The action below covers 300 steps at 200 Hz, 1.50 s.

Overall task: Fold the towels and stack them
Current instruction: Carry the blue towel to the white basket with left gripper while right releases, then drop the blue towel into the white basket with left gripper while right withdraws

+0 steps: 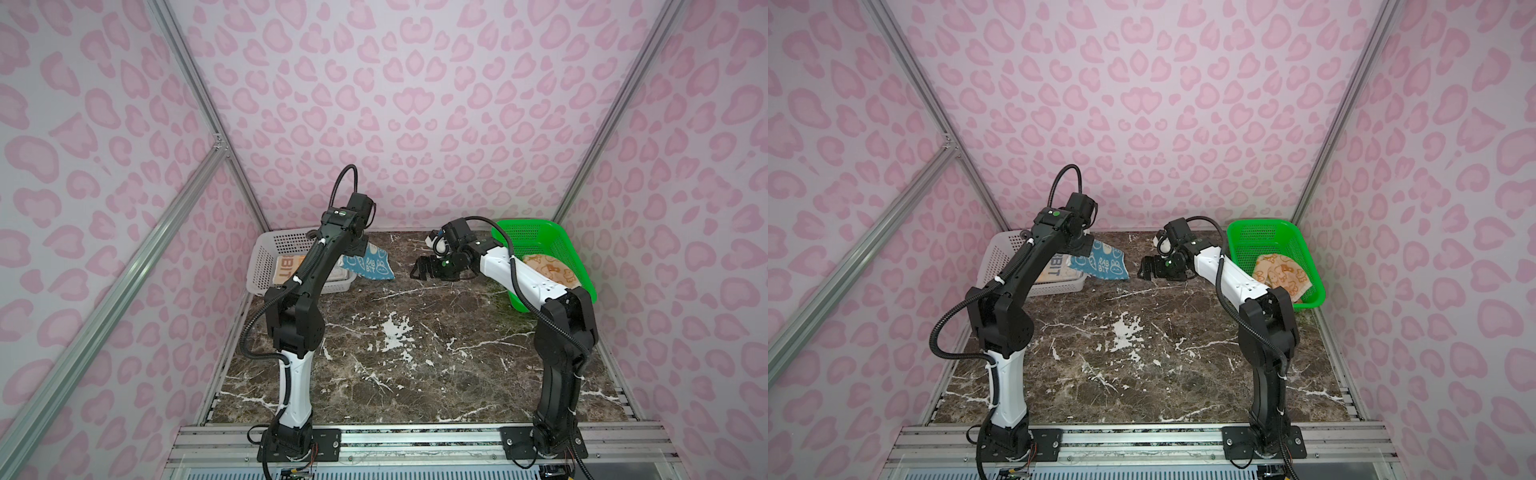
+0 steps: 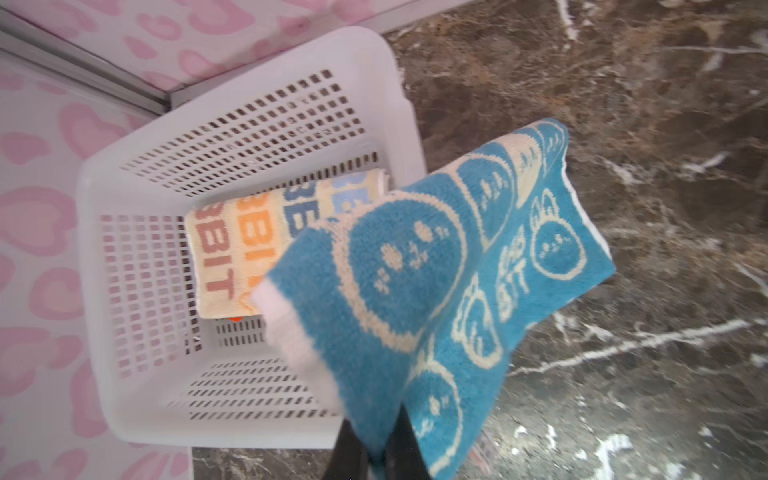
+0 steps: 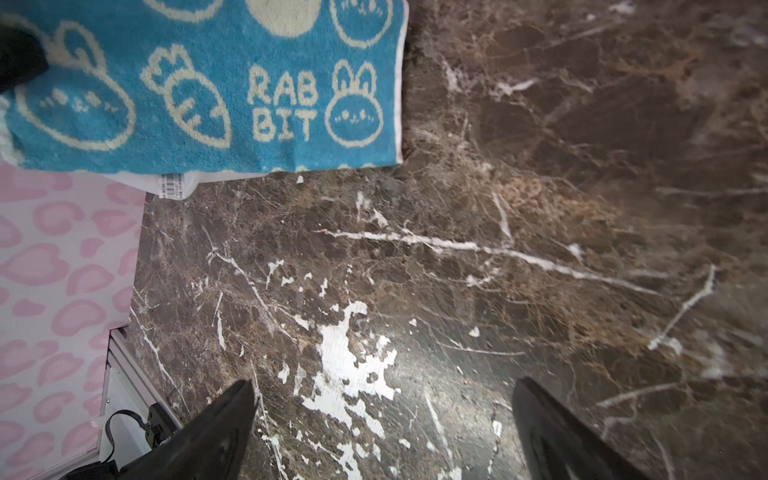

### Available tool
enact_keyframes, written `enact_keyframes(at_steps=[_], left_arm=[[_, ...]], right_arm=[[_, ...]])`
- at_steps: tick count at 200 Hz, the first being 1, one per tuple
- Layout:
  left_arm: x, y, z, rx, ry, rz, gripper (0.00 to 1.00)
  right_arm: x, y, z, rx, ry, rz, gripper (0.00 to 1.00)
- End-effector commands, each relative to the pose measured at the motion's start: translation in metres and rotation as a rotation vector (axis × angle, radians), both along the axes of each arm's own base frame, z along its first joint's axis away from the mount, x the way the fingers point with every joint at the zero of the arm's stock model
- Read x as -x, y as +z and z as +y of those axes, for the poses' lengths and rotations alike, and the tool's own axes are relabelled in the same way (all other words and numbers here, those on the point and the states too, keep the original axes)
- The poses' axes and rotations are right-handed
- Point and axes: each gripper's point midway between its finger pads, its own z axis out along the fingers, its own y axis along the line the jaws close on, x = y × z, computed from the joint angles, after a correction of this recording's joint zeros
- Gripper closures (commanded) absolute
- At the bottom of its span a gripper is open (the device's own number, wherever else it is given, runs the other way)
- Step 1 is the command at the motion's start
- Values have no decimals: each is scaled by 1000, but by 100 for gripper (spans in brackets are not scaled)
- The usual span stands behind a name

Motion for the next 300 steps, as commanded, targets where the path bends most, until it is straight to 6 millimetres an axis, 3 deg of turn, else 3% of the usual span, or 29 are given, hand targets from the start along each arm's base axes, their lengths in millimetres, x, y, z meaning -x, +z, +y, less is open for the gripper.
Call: enact_keyframes(at_steps=[1,42,99,200,212,215,225,300], left_arm=[[-12,7,35,-103,26,-27,96],[-25,0,86,-166,82,-30,96],[-30,-25,126,-299,72,-19,96],[-42,-54,172,-285,139,-15,96],[-42,-61,177,-287,146,1,96],[-42,-63,179,-286,150,3,96],[-43,-67,183,-284,158,9,96],[-50,-86,192,-323,177,40,96]], right_arm=[[-1,-1,10,16,19,1,2],[-9,1,31,7,47,-19,2],[-23,4,56,-23,69,-26,2],[-36,12,100,-128,96,-54,2],[-36,19,102,-133,98,-62,2],[-37,8,103,-123,98,-45,2],[-37,4,104,-118,100,-38,2],[-33,-5,101,-96,102,-11,2]])
